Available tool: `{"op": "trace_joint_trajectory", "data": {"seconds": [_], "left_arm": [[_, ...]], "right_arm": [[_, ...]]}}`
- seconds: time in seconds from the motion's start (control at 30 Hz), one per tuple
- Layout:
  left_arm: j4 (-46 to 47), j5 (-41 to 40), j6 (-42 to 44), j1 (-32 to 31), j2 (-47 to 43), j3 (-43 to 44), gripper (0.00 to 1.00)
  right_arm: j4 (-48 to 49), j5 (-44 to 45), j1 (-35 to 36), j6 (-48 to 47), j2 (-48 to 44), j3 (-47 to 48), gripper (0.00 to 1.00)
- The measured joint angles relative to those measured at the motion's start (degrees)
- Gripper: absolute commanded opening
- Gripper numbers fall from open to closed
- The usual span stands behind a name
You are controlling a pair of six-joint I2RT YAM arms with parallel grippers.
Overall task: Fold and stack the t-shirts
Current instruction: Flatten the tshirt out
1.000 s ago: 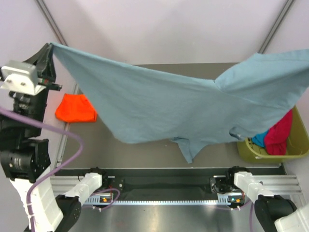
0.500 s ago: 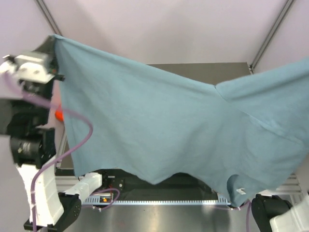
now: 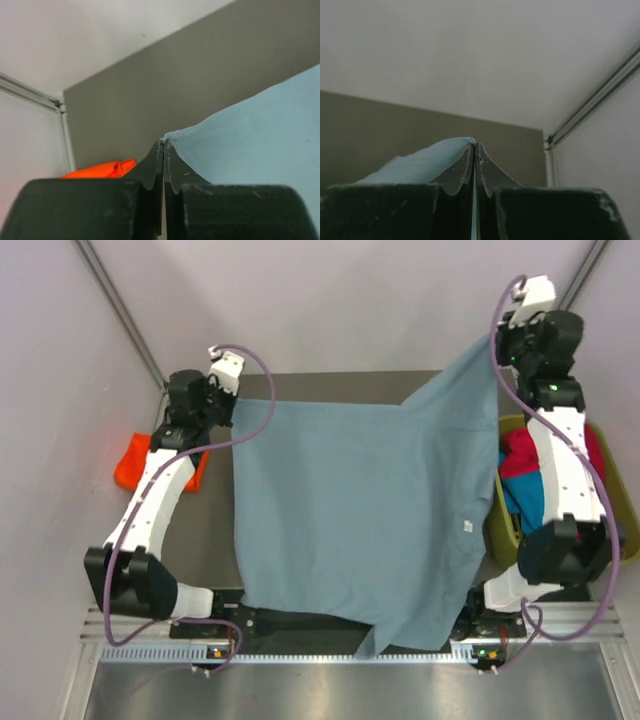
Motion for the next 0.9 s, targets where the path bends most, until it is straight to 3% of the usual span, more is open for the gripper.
{"op": "trace_joint_trajectory", "data": {"seconds": [0.23, 0.53, 0.9], "left_arm": [[2.3, -0.3, 0.4, 0.0, 17.7, 4.4, 0.00], [2.3, -7.0, 2.7, 0.0, 41.2, 26.1, 0.00], [4.8, -19.2, 5.3, 4.1, 59.7, 47.9, 0.00]], "right_arm": [[-1.1, -3.6, 1.5, 0.3, 19.0, 3.0, 0.00], [-1.7, -3.2, 6.9, 0.2, 54.1, 40.0, 0.00], [8.7, 4.7, 11.1, -0.2, 62.9, 43.6, 0.00]]}}
